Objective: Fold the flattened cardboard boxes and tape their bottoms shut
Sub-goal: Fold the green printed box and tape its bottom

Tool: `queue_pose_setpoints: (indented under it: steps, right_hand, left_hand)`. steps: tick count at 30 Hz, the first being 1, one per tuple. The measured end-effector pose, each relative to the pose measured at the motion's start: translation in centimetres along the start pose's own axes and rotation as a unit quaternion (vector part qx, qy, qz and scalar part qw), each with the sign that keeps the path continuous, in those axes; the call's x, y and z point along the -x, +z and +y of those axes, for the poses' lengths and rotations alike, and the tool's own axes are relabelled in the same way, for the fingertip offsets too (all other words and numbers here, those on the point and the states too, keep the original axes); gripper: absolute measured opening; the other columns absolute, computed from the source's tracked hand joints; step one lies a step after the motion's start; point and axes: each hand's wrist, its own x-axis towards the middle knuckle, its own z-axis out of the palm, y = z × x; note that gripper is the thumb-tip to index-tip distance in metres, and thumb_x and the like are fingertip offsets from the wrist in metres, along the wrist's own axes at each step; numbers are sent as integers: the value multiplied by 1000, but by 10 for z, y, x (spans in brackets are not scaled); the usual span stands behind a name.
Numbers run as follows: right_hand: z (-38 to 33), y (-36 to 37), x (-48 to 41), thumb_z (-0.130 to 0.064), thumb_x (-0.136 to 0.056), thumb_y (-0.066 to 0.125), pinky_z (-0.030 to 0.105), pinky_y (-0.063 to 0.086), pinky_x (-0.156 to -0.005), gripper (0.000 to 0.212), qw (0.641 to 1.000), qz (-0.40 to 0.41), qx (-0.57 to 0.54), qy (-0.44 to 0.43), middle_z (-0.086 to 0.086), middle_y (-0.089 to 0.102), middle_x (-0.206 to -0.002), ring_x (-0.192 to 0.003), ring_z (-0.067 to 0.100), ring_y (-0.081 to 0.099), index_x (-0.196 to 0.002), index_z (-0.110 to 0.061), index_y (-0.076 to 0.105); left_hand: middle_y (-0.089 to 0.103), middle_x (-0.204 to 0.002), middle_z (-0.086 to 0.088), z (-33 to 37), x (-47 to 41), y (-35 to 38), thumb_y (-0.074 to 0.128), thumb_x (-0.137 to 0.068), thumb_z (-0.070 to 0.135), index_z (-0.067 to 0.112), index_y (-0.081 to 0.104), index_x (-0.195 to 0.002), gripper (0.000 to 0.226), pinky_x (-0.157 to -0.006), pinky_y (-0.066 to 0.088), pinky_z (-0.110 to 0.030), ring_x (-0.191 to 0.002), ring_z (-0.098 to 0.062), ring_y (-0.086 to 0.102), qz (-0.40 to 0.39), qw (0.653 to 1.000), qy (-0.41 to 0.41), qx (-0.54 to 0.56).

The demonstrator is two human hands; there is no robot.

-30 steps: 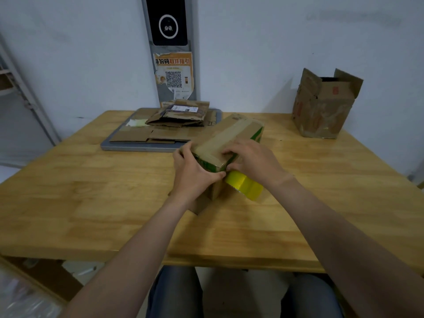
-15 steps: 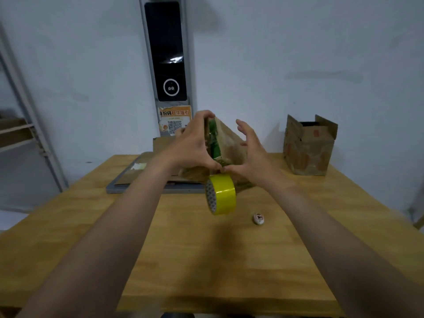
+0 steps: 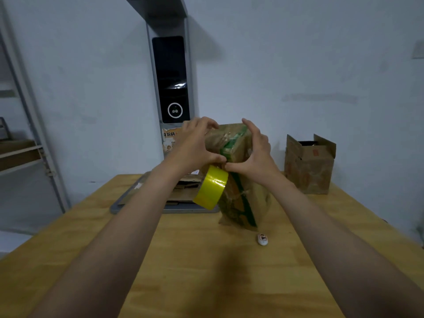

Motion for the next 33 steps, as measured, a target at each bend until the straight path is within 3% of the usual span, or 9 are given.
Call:
queue_pose_setpoints:
  steps: [4, 7, 11, 15, 19, 21, 26, 29, 33]
  right_hand:
    - [-5, 10, -2, -64, -56, 83, 33, 38, -90, 97, 997, 50, -10, 62, 5, 33, -134, -127, 26, 32, -137, -65, 30]
    - [0, 16, 2, -63, -58, 85, 34, 41, -90, 84, 989, 70, -25, 124, 4, 33, -129, -126, 30, 36, -130, -61, 41]
    - [11, 23, 20, -72, -47, 80, 37, 50, -95, 83, 980, 33, -61, 188, 2, 39, -127, -121, 27, 47, -122, -60, 46]
    - [21, 23, 38, -72, -52, 78, 25, 44, -93, 82, 991, -30, -45, 125, 0, 39, -132, -125, 21, 47, -125, -55, 46]
    - [23, 18, 34, -55, -78, 78, 37, 23, -118, 78, 997, -72, 31, -9, -13, 7, -162, -153, 16, 10, -144, -51, 37]
    - [21, 16, 30, -44, -90, 72, 42, 22, -120, 75, 988, -100, 74, -92, -12, 10, -167, -153, 19, 11, -152, -49, 32]
    - [14, 23, 19, -58, -98, 45, 30, 36, -103, 44, 984, -63, 104, -128, -13, 60, -124, -120, 19, 44, -132, -40, 65]
    - [6, 30, 9, -62, -98, 39, 37, 42, -87, 48, 979, -37, 161, -122, -11, 56, -98, -99, 21, 45, -123, -39, 72]
    - [4, 40, 10, -55, -101, 39, 44, 46, -80, 46, 957, 2, 234, -173, -1, 57, -97, -93, 24, 47, -128, -36, 71]
  left_hand:
    - [50, -102, 10, 10, 5, -4, 82, -76, 55, 29, 45, -107, 55, -76, 41, -35, -99, -13, 49, 46, 993, -100, -48]
    - [55, -95, 10, 19, 20, -10, 69, -77, 72, 26, 40, -112, 65, -62, 46, -34, -82, -10, 57, -19, 981, -192, -1]
    - [72, -95, 10, 31, 52, 9, 61, -84, 73, 22, 34, -133, 76, -64, 52, -35, -81, -13, 71, -129, 967, -220, 30]
    - [78, -72, 6, 31, 66, 22, 60, -100, 42, 26, 30, -136, 49, -48, 55, -28, -60, -15, 75, -204, 930, -244, 182]
    - [78, -71, 1, 23, 62, 21, 64, -98, 39, 29, 34, -127, 43, -44, 54, -26, -59, -22, 76, -217, 916, -271, 203]
    - [78, -73, -1, 19, 61, 21, 65, -97, 40, 29, 35, -124, 42, -46, 55, -28, -60, -24, 76, -224, 911, -271, 215]
    - [79, -76, 0, 10, 61, 23, 65, -96, 37, 27, 35, -126, 44, -47, 55, -26, -62, -22, 76, -227, 909, -272, 218]
    - [79, -75, 0, 8, 61, 23, 65, -97, 36, 28, 34, -128, 45, -48, 56, -28, -61, -21, 76, -228, 908, -274, 221]
    - [79, -76, -2, 6, 64, 20, 65, -98, 36, 30, 36, -123, 39, -51, 58, -30, -63, -24, 76, -229, 903, -278, 235]
